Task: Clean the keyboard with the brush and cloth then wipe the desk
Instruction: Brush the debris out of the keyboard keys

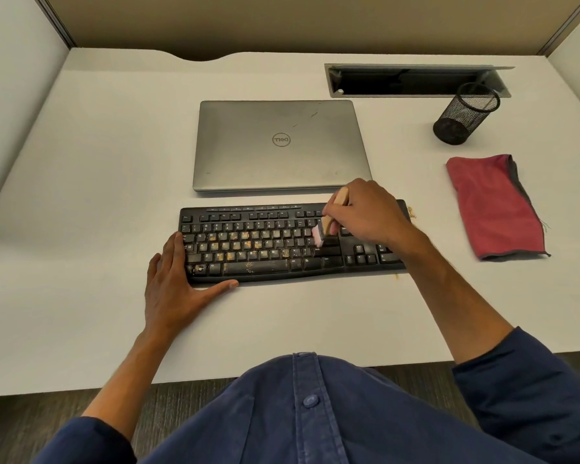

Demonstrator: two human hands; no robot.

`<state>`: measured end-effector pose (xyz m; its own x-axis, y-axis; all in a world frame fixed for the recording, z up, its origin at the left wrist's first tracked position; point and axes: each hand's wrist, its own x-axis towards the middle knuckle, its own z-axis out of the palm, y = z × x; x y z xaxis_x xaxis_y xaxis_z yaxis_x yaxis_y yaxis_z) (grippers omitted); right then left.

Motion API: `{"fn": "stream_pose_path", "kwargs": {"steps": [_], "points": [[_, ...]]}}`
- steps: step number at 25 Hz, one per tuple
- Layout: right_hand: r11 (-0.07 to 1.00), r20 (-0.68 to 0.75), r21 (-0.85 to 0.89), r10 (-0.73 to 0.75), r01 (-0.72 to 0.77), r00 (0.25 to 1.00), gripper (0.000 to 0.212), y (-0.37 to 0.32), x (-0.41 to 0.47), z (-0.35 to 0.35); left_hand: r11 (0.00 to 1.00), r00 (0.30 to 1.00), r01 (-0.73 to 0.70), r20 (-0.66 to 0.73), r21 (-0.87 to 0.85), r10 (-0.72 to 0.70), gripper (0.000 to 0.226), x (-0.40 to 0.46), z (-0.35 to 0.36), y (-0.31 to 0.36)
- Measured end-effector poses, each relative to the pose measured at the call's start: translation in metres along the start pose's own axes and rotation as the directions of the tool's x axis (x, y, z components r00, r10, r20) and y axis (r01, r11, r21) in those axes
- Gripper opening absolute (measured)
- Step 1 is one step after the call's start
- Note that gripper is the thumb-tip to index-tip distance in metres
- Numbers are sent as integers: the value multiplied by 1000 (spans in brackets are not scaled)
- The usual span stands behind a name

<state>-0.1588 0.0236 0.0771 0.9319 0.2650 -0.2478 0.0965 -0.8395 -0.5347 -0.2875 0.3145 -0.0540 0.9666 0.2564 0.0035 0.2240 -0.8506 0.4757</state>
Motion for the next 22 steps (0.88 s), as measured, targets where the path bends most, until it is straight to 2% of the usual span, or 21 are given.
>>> {"fn": "stream_pose_path", "kwargs": {"steps": [4,7,10,14,18,21,22], "points": [[999,109,-34,7,-4,994,25,-6,-7,9,1000,1000,-2,-12,1,2,128,-1,0,1],[999,24,3,34,-35,999,24,-9,-6,8,1000,1000,-10,-7,3,10,128,0,-1,1],[999,91,-21,36,-34,995,23,-13,-6,11,1000,1000,2,-12,5,-2,128,0,0,1],[999,-51,5,36,-36,998,23,-16,-7,18,1000,1000,-5,-7,2,5,128,1,0,1],[1000,99,-5,25,-25,995,25,-19,-8,19,1000,1000,-4,-8,5,4,128,1,0,-1],[999,-17,29,28,-27,999,22,-21,-8,24,1000,1000,-6,-8,2,6,129,1,0,0],[1000,6,10,20,-20,1000,22,-22,-9,25,1000,1000,-2,-10,1,2,129,1,-1,1]]}}
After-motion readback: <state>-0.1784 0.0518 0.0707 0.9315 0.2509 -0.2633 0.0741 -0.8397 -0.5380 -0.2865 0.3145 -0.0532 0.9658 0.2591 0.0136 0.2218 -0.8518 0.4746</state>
